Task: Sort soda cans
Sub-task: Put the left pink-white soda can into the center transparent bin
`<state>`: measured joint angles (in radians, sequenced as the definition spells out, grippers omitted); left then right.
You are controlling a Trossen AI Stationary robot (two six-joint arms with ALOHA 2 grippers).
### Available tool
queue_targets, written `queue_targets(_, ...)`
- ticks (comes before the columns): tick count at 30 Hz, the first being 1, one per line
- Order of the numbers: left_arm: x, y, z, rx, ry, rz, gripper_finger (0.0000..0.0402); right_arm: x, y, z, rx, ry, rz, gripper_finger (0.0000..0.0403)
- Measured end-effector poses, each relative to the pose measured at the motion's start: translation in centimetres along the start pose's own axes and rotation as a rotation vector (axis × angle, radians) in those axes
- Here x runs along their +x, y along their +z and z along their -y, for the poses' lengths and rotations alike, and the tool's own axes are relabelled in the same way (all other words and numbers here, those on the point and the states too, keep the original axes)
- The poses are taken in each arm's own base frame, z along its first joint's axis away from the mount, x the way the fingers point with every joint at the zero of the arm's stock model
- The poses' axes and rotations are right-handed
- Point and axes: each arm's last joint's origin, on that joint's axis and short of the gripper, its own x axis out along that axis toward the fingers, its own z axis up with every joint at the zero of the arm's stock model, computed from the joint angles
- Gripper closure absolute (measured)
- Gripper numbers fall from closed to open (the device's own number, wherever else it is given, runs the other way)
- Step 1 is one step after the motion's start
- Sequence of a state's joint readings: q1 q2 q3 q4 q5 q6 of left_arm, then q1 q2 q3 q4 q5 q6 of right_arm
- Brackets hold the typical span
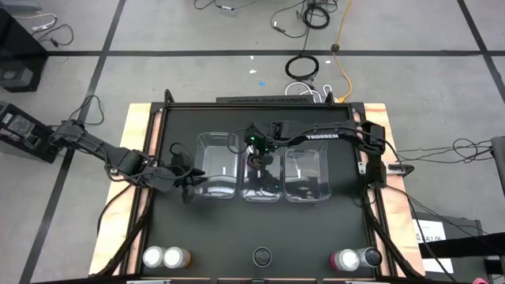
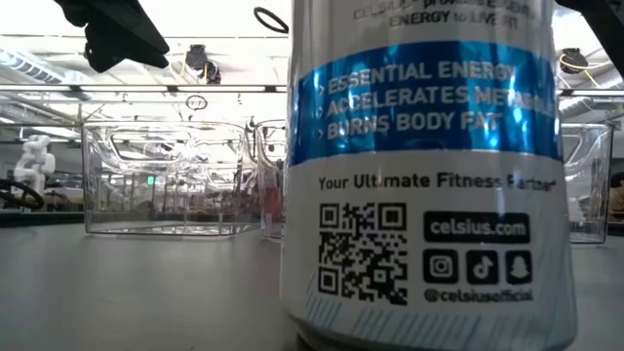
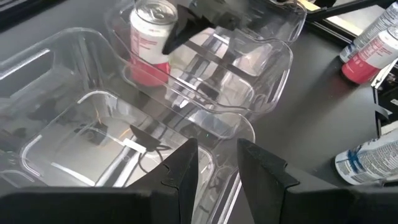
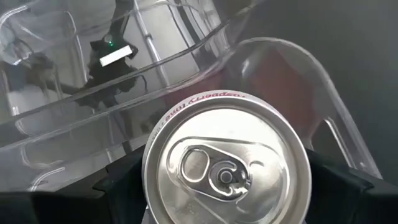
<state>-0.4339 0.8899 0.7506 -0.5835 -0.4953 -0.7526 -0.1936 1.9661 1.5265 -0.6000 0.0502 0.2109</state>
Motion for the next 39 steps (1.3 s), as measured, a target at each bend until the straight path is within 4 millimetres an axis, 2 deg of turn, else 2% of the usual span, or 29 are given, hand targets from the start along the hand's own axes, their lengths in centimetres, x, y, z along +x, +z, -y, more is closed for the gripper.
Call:
queue_targets(14,0.0,-0.1,0.0,0.000,-0.016,-0.016,0.0281,0.3,0.3,0.0,-0.017,0.005,0.032,0.0075)
queue_targets(26,0.0,-0.1,0.0,0.001,-0.016,-0.016,0.0281,-1.0,0.5,0.0,-0.020,0.009,0.052,0.0074)
queue_targets(39,0.0,-0.1,0.0,0.001,-0.016,-0.016,0.0281,-0.9,0.7,0.1,-0.048,0.006,0.062,0.0073)
